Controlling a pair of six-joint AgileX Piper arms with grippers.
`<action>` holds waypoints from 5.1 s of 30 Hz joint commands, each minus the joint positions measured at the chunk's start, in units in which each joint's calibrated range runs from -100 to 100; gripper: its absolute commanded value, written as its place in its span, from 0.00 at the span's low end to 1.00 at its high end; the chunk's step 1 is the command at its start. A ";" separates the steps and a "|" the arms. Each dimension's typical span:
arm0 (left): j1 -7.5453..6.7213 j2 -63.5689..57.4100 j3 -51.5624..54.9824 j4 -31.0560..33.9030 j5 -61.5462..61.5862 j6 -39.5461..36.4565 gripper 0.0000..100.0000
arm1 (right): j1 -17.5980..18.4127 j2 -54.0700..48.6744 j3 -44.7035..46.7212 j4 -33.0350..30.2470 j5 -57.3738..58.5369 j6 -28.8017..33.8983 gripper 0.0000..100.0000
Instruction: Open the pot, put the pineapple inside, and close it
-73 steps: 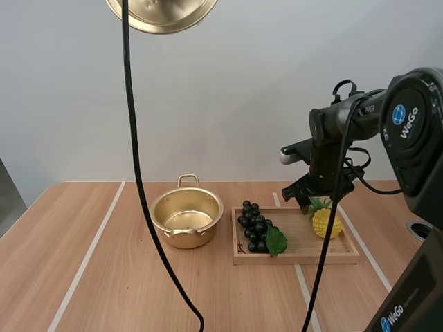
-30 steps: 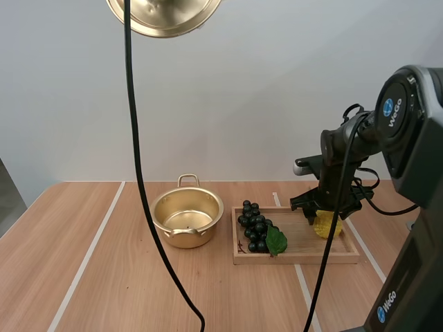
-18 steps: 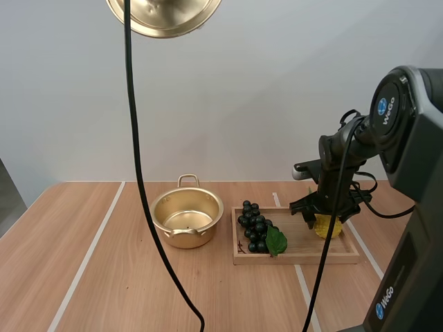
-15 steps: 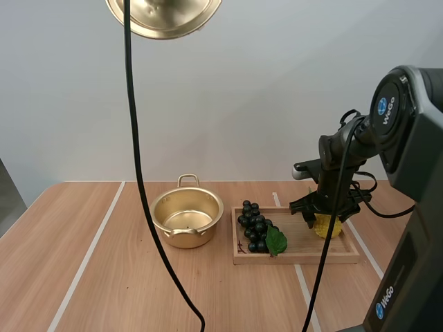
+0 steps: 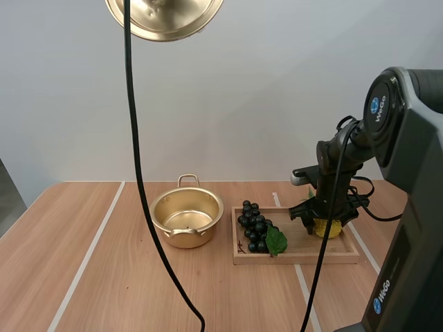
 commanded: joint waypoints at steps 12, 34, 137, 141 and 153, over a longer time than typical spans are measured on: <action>-0.05 0.02 -0.50 -1.28 -0.85 -0.22 0.00 | -0.15 -0.25 0.21 -2.62 -1.00 2.43 0.00; -0.05 -0.10 -1.23 -1.41 -26.55 -1.77 0.00 | 1.79 -24.02 -17.18 -1.10 2.61 -1.88 0.00; -0.05 0.05 -17.20 7.55 -6.88 -5.16 0.00 | 27.90 12.09 -21.35 10.35 15.70 -14.90 0.05; -0.05 0.05 -17.20 7.55 -6.88 -5.16 0.00 | 27.90 12.09 -21.35 9.80 15.70 -14.81 0.57; -0.05 0.16 -17.20 7.55 -6.91 -5.16 0.00 | 27.90 11.67 -21.35 8.20 15.61 -15.27 1.00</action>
